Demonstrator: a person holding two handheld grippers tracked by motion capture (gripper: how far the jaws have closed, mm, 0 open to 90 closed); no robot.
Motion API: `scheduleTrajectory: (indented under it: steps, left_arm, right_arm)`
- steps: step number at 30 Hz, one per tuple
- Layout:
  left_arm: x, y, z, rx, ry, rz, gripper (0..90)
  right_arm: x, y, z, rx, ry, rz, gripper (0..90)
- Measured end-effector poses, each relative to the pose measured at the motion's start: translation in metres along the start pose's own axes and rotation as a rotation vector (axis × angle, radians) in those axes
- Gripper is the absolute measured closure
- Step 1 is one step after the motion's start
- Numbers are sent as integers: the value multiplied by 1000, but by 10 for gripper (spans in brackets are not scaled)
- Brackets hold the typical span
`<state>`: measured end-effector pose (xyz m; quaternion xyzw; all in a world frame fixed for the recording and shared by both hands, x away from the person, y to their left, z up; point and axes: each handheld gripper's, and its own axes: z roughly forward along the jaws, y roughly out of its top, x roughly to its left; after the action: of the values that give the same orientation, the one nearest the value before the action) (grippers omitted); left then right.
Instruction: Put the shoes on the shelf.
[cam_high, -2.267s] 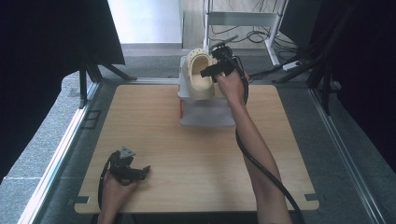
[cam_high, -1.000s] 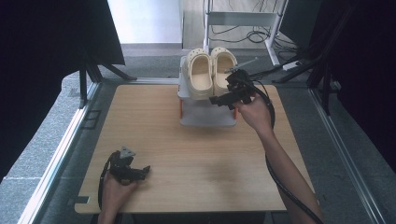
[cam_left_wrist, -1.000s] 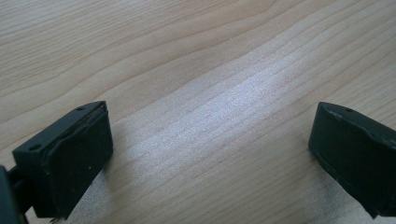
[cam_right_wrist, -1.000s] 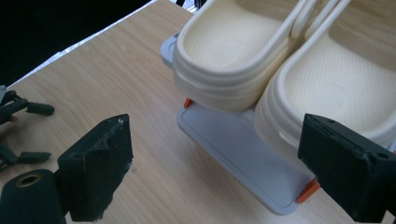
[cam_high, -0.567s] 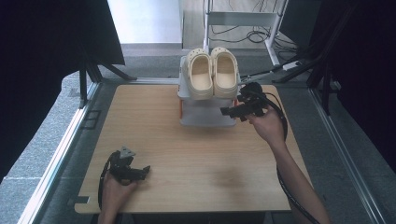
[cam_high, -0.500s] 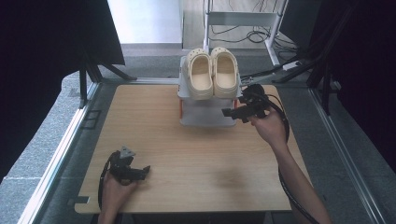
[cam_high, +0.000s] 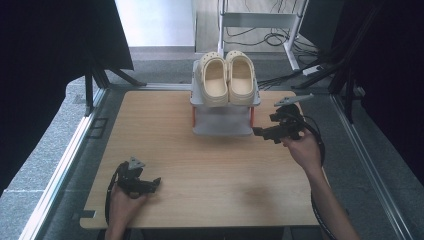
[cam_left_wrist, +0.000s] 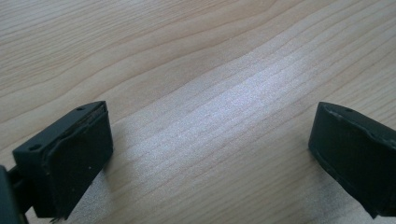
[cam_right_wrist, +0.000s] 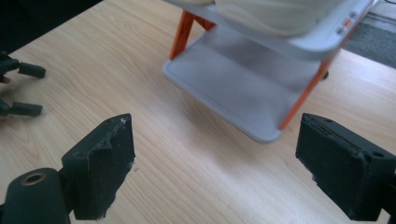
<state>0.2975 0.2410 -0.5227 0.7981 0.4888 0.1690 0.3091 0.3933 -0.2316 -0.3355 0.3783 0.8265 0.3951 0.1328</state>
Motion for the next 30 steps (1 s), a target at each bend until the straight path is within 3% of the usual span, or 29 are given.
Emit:
scheduleTrajectory:
  steps: [15,22,30]
  left_arm:
    - [0,0,0,0,0,0,0]
    - [0,0,0,0,0,-4,0]
    - [0,0,0,2,0,-1,0]
  right_arm:
    - [-15,-51,-19,-2,-36,43,123]
    - [-11,-73,-19,-3,-44,48,123]
    - [-1,-97,-3,16,-34,46,123]
